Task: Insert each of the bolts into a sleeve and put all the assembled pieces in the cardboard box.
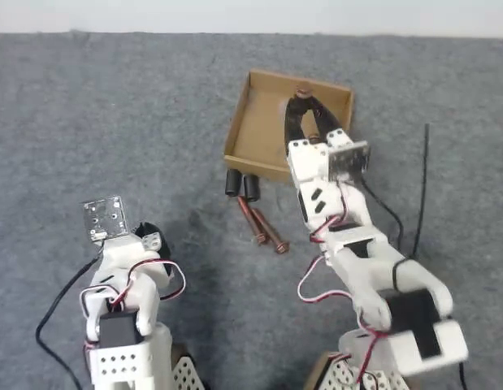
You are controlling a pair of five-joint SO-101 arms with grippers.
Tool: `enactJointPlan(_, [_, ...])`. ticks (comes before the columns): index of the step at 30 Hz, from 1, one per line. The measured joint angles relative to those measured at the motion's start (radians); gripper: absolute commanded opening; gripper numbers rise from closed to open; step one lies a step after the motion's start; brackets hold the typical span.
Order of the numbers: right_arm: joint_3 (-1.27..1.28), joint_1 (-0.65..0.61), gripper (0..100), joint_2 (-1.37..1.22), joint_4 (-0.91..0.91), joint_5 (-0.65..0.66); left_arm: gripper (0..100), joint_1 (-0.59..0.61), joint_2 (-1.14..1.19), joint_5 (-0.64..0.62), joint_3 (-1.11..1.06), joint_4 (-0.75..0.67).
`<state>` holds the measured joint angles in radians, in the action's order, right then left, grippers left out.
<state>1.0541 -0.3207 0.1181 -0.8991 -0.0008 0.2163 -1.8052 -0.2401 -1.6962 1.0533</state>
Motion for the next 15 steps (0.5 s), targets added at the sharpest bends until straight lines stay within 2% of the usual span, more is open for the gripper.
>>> enactJointPlan(7, [-0.114,0.0,0.6,0.153,0.462,0.0,1,0.0,0.0,0.0,0.0,0.005])
enactJointPlan(15, [-0.359,0.0,0.6,0.16,0.924,0.0,1,0.003,0.0,0.0,0.0,0.005])
